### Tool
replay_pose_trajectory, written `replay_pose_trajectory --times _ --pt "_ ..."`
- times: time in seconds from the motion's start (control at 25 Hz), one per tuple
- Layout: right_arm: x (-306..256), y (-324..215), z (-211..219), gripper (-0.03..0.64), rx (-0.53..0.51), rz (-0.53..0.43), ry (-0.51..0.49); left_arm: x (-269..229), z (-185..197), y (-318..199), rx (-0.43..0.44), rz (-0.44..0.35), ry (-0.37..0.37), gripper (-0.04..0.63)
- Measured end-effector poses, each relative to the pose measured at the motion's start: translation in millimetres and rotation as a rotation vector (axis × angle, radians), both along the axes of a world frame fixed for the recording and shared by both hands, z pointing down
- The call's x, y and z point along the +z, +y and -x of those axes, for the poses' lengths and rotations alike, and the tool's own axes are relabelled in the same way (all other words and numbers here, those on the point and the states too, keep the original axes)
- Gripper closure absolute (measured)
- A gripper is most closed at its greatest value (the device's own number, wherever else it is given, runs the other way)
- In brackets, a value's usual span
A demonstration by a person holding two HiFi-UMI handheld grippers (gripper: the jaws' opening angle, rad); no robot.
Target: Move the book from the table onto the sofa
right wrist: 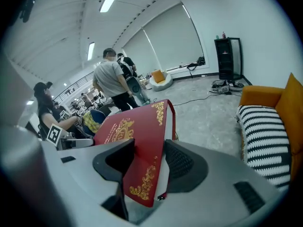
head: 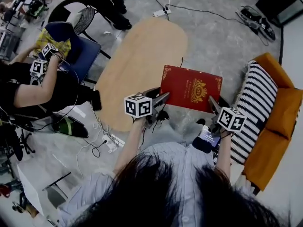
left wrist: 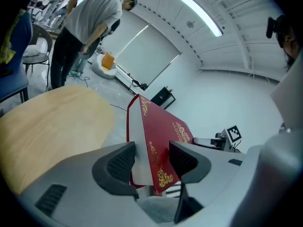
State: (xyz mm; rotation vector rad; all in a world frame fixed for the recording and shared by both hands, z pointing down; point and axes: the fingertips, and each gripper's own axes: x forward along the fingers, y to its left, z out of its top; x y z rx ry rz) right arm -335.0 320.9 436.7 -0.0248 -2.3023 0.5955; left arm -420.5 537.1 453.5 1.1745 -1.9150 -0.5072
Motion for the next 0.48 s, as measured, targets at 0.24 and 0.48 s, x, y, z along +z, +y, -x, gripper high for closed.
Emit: replay_pose_trajectory --times 0.24,0.48 --pt "-4 -68 -42 0.397 0.161 0.011 -0.021 -15 -7 -82 0.164 0.021 -0.062 0.359" --pt "0 -133 -102 0.399 0.254 0.014 -0.018 -14 -48 -161 0.275 0.025 -0.067 0.359"
